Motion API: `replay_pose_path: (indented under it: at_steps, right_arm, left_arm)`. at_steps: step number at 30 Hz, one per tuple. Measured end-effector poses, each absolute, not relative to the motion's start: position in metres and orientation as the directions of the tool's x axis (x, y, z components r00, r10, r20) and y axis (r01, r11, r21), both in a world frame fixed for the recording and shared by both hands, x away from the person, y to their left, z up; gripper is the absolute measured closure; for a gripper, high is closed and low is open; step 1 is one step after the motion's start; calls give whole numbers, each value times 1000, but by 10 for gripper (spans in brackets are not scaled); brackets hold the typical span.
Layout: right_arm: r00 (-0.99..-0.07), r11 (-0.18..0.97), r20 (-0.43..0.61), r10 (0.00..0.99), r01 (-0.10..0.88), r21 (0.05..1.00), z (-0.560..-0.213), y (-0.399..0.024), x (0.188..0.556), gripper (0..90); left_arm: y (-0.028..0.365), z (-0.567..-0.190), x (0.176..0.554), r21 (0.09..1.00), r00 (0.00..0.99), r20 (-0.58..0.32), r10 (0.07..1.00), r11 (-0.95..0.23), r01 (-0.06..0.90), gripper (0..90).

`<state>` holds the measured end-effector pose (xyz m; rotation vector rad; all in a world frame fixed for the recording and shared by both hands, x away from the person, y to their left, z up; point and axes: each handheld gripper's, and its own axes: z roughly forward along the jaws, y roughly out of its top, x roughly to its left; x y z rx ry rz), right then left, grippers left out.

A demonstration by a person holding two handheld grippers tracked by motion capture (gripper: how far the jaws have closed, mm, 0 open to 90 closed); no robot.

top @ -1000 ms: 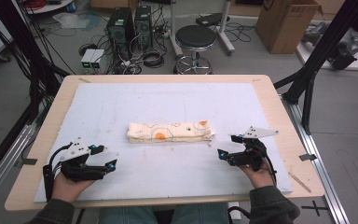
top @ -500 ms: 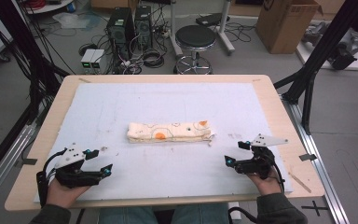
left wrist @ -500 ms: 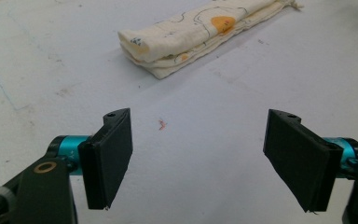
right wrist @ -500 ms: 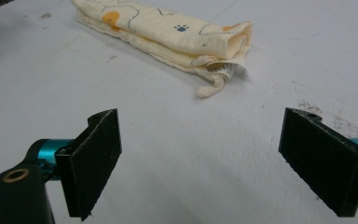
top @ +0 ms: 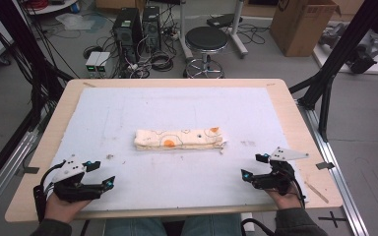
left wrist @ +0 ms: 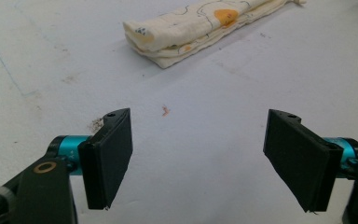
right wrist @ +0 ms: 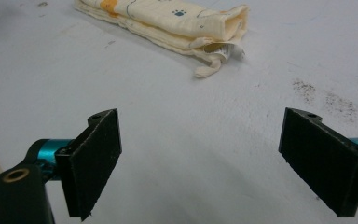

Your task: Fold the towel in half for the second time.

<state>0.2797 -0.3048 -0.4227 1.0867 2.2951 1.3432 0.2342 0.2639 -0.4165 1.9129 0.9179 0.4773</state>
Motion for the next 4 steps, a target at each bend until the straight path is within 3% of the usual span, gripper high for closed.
replay_pose_path:
  at_steps: [4]
  right_arm:
    - [-690, 308, 123, 713, 466, 829, -425, -301, 282, 123]
  left_arm:
    - [259, -418, 236, 864, 656, -31, 754, -309, 397, 244]
